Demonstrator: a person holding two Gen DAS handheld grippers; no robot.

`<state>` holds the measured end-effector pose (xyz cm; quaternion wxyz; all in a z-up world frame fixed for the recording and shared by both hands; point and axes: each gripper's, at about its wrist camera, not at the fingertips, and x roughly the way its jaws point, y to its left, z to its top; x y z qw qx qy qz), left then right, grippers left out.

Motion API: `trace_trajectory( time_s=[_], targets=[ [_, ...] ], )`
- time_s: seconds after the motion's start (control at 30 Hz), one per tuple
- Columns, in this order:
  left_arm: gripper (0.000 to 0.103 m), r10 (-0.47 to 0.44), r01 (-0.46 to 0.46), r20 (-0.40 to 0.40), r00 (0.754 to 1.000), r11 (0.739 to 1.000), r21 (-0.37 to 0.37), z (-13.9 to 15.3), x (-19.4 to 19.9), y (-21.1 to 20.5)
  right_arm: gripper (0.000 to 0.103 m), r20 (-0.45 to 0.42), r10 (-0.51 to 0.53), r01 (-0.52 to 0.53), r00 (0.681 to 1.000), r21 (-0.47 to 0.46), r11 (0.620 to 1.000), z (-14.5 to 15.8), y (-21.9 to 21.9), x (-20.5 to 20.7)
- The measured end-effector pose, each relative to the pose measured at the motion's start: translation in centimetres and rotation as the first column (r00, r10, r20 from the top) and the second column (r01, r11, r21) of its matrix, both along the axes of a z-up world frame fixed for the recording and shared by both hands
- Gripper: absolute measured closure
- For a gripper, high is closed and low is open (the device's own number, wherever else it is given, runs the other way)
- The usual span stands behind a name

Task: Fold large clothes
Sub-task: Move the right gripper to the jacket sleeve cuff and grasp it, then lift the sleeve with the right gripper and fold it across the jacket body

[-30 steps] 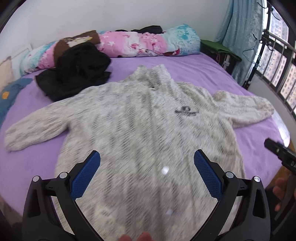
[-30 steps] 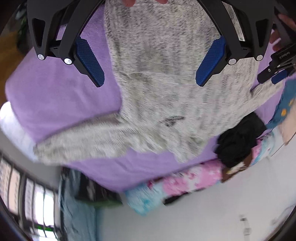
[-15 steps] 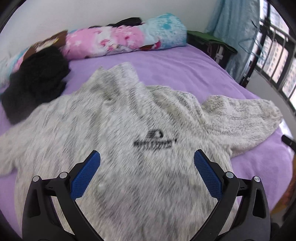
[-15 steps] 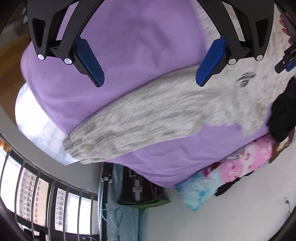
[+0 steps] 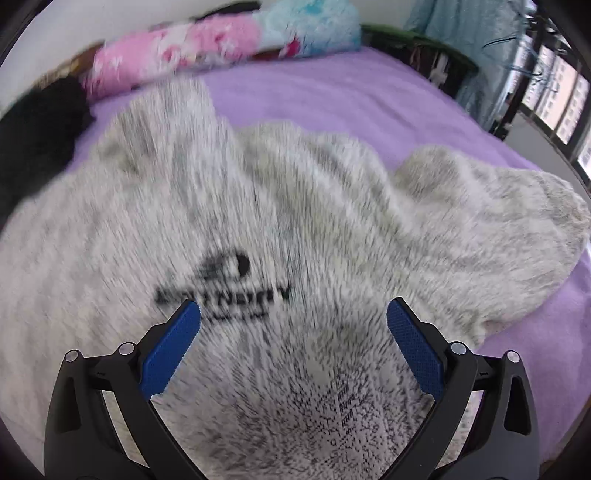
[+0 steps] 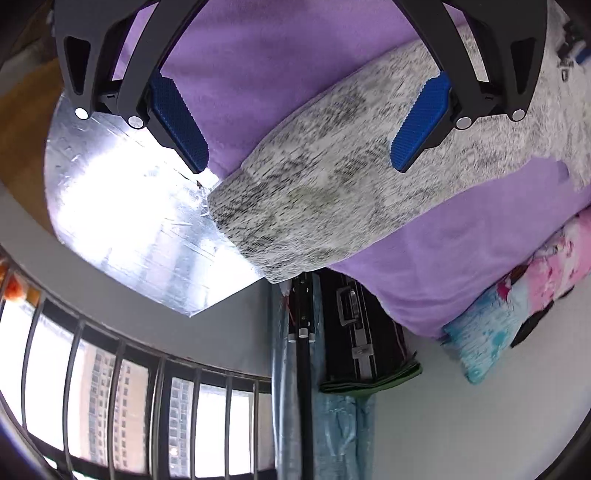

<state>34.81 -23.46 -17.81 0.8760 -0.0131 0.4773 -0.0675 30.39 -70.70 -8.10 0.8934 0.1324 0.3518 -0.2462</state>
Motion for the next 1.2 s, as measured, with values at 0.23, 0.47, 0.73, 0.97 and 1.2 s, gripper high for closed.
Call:
trace_trajectory(
  time_s=[0.23,0.47,0.73,0.97,1.2],
  targets=[
    [0.005,-0.040,0.038,0.021,0.999,0.998,0.056,-2.7,-0.1,-0.8,0.006,0.022,-0.023,0.022,0.999,0.064,0.998,-1.4,-2.9,1.0],
    [0.005,-0.040,0.038,0.025,0.999,0.995,0.093,-3.7,0.2,-1.5,0.020,0.054,-0.026,0.015,0.998,0.192,0.981,-2.3,-4.7,1.5],
    [0.005,-0.040,0.037,0.037,0.999,0.996,0.085,-3.8,-0.2,-1.4,0.048,0.040,-0.007,0.000,0.999,0.171,0.985,-2.2,-4.9,1.0],
    [0.005,-0.037,0.032,0.060,0.998,0.995,0.090,-3.7,-0.8,-1.2,0.035,0.011,-0.023,0.020,1.000,0.215,0.976,-3.2,-6.3,2.0],
    [0.005,-0.038,0.033,0.055,0.998,0.996,0.083,-4.1,-1.3,-1.1,0.064,0.071,0.065,-0.078,0.995,0.192,0.978,-1.2,-4.6,2.3]
  ],
)
